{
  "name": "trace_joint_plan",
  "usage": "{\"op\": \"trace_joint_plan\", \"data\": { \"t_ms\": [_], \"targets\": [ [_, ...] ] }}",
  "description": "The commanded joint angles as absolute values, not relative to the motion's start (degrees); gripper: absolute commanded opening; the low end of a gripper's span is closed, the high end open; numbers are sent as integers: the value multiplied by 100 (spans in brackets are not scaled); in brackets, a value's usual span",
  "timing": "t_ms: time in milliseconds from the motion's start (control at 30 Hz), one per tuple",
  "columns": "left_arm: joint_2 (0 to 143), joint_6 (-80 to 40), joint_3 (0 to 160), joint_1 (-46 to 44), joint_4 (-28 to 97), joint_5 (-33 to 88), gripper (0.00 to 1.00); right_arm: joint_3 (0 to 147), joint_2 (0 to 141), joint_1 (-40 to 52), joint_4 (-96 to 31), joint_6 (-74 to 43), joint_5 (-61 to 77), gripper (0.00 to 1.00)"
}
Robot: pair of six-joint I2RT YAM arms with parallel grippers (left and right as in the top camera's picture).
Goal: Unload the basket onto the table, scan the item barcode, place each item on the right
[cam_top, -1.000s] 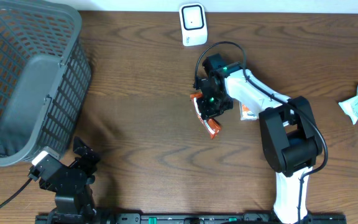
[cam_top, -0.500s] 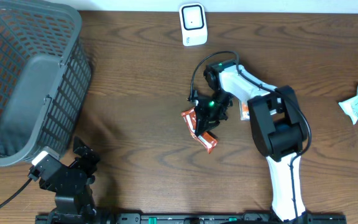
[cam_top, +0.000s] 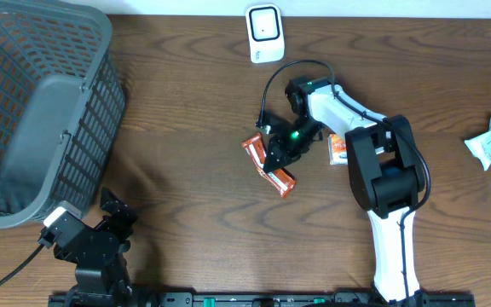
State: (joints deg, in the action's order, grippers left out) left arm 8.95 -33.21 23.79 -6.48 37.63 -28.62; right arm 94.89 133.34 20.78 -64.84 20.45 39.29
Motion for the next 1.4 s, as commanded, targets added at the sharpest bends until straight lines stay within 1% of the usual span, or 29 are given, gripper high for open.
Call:
{"op": "trace_joint_plan", "data": {
  "t_ms": [0,33,67,100,133,167,267,400,500,633,667,700,833,867,1000,1133,1367],
  "targets": [
    [875,-3330,2394,-661,3769,-2893,93,9498,13319,2224,-6198,1192,2532,31],
    [875,-3330,2394,-661,3769,-2893,93,9498,13319,2265,-6145,1157,2467,37],
    [875,-3330,2394,-661,3769,-2893,93,9498,13319,2311,-6090,1160,2467,47],
    [875,-3330,2394,-661,3769,-2891,93,9498,13319,2362,-6038,1157,2467,61],
    [875,-3330,2394,-661,3769,-2891,93,9498,13319,2418,-5992,1160,2467,79],
    [875,-3330,2394,-661,3769,-2893,93,9498,13319,2480,-5951,1160,2464,87],
    [875,-3330,2394,-661,3769,-2891,93,9491,13323,2679,-5848,1160,2320,93],
    [875,-3330,2394,-661,3769,-2891,93,9358,13325,2932,-5714,1157,1828,93],
    [875,-3330,2394,-661,3769,-2893,93,9159,13327,3028,-5717,1157,1614,87],
    [875,-3330,2394,-661,3769,-2893,93,8831,13327,3011,-5721,1162,1614,84],
    [875,-3330,2394,-661,3769,-2891,93,8764,13327,2991,-5719,1160,1616,81],
    [875,-3330,2394,-661,3769,-2893,93,8676,13327,2952,-5714,1162,1616,75],
    [875,-3330,2394,-661,3769,-2893,93,8433,13327,2794,-5544,1164,1621,43],
    [875,-3330,2394,-661,3769,-2891,93,8377,13327,2764,-5478,1164,1643,37],
    [875,-3330,2394,-661,3769,-2891,93,8230,13327,2681,-5349,1166,1702,1],
    [875,-3330,2394,-661,3769,-2893,93,8261,13323,2655,-5354,1175,1900,1],
    [875,-3330,2394,-661,3769,-2893,93,8973,13037,2578,-6219,1474,3647,1]
  ]
}}
